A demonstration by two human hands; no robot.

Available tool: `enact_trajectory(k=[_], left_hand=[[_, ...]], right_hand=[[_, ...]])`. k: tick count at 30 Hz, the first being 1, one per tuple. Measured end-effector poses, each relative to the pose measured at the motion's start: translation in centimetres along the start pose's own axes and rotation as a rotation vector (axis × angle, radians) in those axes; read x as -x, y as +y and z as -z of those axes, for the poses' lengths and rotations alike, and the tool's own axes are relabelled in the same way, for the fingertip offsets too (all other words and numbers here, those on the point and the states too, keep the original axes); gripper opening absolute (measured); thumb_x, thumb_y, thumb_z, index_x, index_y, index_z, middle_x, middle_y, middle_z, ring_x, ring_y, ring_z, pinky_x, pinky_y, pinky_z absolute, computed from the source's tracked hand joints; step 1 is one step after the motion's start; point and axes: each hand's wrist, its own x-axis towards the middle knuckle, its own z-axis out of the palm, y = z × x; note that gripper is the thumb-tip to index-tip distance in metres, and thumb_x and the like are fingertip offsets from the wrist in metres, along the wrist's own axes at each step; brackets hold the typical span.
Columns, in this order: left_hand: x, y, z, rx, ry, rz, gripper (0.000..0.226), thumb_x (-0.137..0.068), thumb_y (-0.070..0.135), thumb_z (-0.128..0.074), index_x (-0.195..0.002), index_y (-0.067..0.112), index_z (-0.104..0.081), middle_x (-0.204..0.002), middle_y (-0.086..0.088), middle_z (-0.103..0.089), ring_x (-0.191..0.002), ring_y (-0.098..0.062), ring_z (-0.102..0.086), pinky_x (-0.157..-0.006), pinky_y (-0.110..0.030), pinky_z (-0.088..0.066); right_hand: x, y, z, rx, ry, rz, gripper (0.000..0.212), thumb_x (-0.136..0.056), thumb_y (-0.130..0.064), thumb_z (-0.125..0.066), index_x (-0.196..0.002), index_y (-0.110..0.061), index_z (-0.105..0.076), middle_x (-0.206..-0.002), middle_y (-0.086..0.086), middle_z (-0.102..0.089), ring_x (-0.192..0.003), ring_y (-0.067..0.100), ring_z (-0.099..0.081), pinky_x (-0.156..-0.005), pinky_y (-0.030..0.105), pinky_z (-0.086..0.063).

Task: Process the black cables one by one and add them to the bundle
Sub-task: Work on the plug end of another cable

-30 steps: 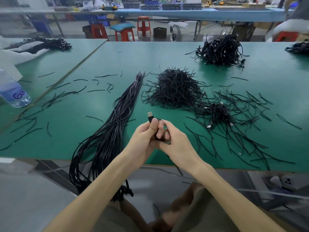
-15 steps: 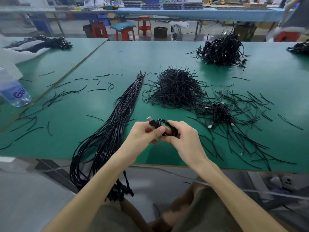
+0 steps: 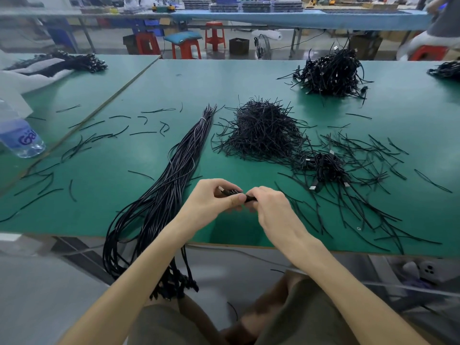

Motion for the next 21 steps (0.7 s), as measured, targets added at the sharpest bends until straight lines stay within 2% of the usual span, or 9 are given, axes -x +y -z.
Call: enact_trajectory(k=[5,9,12,14,16,18,21], left_hand=[[-0.3,0.5,0.6,-0.336,-0.060,-0.063,0.016,-0.090,0.040,-0.076,-0.093,0.024,-0.077,-0.078,0.011,-0.074,-0.071,-0.005,-0.068,-0.067,-0.024,-0.052],[-0.6,1.4,1.1,-0.574,-0.261,-0.035,0.028,-0.097,0.050,-0.063,-0.099,0.023,-0.071,-0.076,0.004,-0.074,-0.066,-0.007,-0.069,-0.070,-0.030,-0.057],[-0.6,1.8,0.6,-0.641,-0.367,-0.005,0.035,-0.105,0.043,-0.050,-0.100,0.012,-0.066,-0.073,0.005,-0.068,-0.058,-0.006,-0.063,-0.065,-0.026,-0.051],[-0.7,1.9,0.2,-0.685,-0.381,0.036,0.040,-0.107,0.043,-0.044,-0.097,0.009,-0.062,-0.073,0.004,-0.063,-0.059,-0.010,-0.056,-0.064,-0.028,-0.047],[-0.7,2.0,-0.1,-0.758,-0.386,0.059,0.043,-0.109,0.045,-0.040,-0.099,0.007,-0.059,-0.081,-0.001,-0.062,-0.065,-0.017,-0.052,-0.069,-0.036,-0.048],[-0.8,1.8,-0.2,-0.870,-0.381,0.063,0.035,-0.111,0.034,-0.038,-0.102,0.006,-0.057,-0.092,-0.008,-0.062,-0.075,-0.024,-0.054,-0.077,-0.043,-0.050],[-0.6,1.4,-0.4,-0.986,-0.326,0.012,0.022,-0.110,0.022,-0.036,-0.105,0.012,-0.055,-0.105,-0.007,-0.062,-0.093,-0.031,-0.062,-0.087,-0.049,-0.051]], right_hand=[[-0.1,0.3,0.2,0.103,-0.007,0.062,0.030,-0.092,0.012,-0.049,-0.105,-0.009,-0.066,-0.096,0.004,-0.060,-0.095,0.023,-0.055,-0.081,0.039,-0.049],[0.2,0.3,0.3,0.203,-0.061,0.112,0.037,-0.086,0.018,-0.047,-0.106,-0.010,-0.062,-0.096,-0.001,-0.053,-0.097,0.020,-0.048,-0.079,0.036,-0.046],[0.4,0.0,0.3,0.270,-0.084,0.146,0.039,-0.083,0.019,-0.045,-0.107,-0.009,-0.058,-0.099,0.000,-0.050,-0.099,0.021,-0.046,-0.077,0.031,-0.042],[0.3,-0.2,0.3,0.297,-0.095,0.145,0.040,-0.083,0.019,-0.045,-0.109,-0.009,-0.056,-0.104,0.002,-0.053,-0.101,0.021,-0.046,-0.077,0.030,-0.041],[0.2,-0.5,0.3,0.313,-0.098,0.131,0.042,-0.083,0.019,-0.044,-0.111,-0.010,-0.055,-0.108,0.002,-0.053,-0.104,0.020,-0.046,-0.078,0.030,-0.041],[0.2,-0.6,0.1,0.328,-0.107,0.124,0.043,-0.082,0.018,-0.044,-0.113,-0.011,-0.053,-0.110,0.002,-0.053,-0.106,0.020,-0.046,-0.077,0.029,-0.040],[0.2,-0.7,-0.2,0.307,-0.096,0.115,0.042,-0.085,0.017,-0.044,-0.115,-0.012,-0.052,-0.111,0.002,-0.053,-0.104,0.020,-0.047,-0.077,0.030,-0.045]])
